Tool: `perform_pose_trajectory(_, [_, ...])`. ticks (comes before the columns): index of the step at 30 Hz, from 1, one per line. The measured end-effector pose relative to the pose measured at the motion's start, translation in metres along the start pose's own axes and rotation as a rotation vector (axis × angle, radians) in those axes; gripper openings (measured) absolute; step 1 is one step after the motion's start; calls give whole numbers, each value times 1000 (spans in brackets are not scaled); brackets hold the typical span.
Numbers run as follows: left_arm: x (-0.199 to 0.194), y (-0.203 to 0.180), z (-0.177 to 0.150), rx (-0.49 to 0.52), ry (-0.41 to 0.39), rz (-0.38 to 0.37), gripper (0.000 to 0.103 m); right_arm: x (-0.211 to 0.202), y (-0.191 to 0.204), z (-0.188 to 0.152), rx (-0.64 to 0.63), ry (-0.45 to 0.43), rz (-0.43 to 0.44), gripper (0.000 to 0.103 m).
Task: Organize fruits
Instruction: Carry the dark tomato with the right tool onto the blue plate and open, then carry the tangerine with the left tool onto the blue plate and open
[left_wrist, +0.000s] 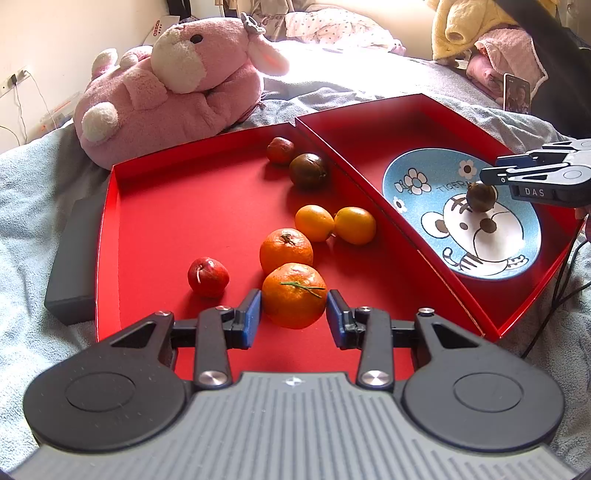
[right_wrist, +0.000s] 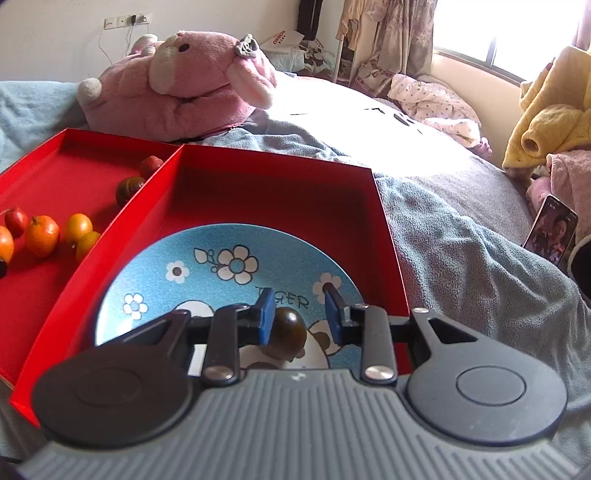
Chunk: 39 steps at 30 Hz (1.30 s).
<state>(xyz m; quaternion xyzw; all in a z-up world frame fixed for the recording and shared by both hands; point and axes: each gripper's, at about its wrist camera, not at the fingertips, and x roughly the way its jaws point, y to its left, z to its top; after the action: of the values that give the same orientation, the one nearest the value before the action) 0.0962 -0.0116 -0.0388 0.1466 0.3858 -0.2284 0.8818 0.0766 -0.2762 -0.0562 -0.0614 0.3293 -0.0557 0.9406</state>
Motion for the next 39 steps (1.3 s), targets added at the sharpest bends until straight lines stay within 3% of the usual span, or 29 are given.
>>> perform_pose_trajectory(8, [0,-1,0,1,-4,-2,44,0,-5,-4,26,-5,9,33])
perform_pose_trajectory(15, [-4,-3,6,-3,-17,19,44,-25,-14,-8,94,-92,31,34])
perform_pose_trajectory(19, [-13,-8,21,-50,-46,-28,44,-44,-33,-12,153,-129,5,34])
perform_pose_trajectory(23, [-17,-38,38,-7,-75,-76,44,-57,-67,-12,239,-138,-44,34])
perform_pose_trajectory(28, [-14,-84,54,57,-95,-152,44,-82,-141,-7,289,-156,-218,34])
perform_pose_trajectory(30, [-10,-101,60,71,-99,-180,44,-97,-173,-4,278,-176,-331,34])
perform_pose_trajectory(32, [-3,-116,65,75,-93,-197,44,-111,-199,-2,236,-198,-498,36])
perform_pose_trajectory(34, [6,-129,69,73,-82,-208,44,-119,-212,-3,215,-208,-577,41])
perform_pose_trajectory(36, [18,-140,72,66,-62,-204,44,-122,-212,-8,227,-213,-548,52])
perform_pose_trajectory(39, [37,-150,77,48,-19,-190,44,-111,-183,-21,181,-178,-402,51])
